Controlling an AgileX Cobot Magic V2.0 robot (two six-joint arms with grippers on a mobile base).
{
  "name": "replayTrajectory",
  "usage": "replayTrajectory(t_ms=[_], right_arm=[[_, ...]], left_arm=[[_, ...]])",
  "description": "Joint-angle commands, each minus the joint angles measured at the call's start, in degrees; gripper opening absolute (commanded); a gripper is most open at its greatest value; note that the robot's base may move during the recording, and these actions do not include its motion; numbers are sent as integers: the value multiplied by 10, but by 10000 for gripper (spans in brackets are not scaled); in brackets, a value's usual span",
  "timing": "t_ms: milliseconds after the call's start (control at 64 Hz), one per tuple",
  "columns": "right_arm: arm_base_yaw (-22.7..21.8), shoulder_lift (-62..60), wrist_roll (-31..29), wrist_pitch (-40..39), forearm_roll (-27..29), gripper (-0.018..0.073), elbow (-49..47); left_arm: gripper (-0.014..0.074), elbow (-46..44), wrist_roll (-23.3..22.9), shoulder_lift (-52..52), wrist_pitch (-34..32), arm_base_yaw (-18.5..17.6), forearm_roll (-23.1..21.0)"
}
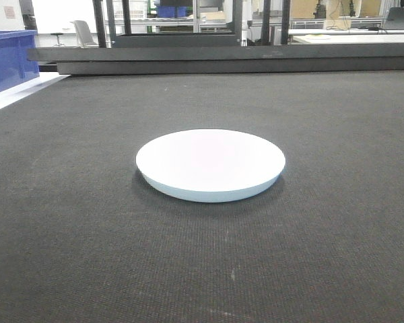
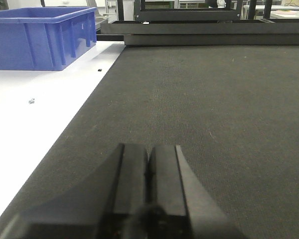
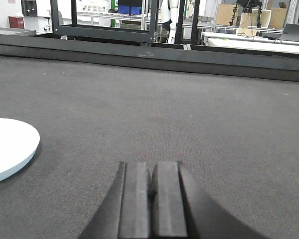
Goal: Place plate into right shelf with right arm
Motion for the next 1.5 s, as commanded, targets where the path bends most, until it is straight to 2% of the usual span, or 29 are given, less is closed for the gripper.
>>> replayTrajectory(t_ms=[0,484,766,828,922,1031,1109,1312,1391,1484], right_arm=[[1,-8,-4,-53,-1,56,-2],[1,-8,-4,-53,-1,56,-3],[0,-8,-4,-84,-1,56,-3],[0,-8,13,-89,10,56,-12],[0,0,43,-23,18,56,-64],[0,39,44,92,17,65,-148],[0,90,44,125,17,139,-202],[0,248,44,152,10,482,-300],[0,313,44,174,8,540,-338],[6,407,44,214,7,538,-401]], left_arm=[[-47,5,-1,-6,-47,1,-1],[-47,5,-1,-6,-47,1,-1],[-47,5,-1,-6,-47,1,-1],[-47,5,-1,-6,-47,1,-1],[-47,5,-1,-6,-47,1,-1],[-47,5,-1,-6,-47,1,-1],[-47,5,-1,-6,-47,1,-1],[-47,5,-1,-6,-47,1,-1],[-47,5,-1,-6,-47,1,-1],[-47,5,-1,-6,-47,1,-1]])
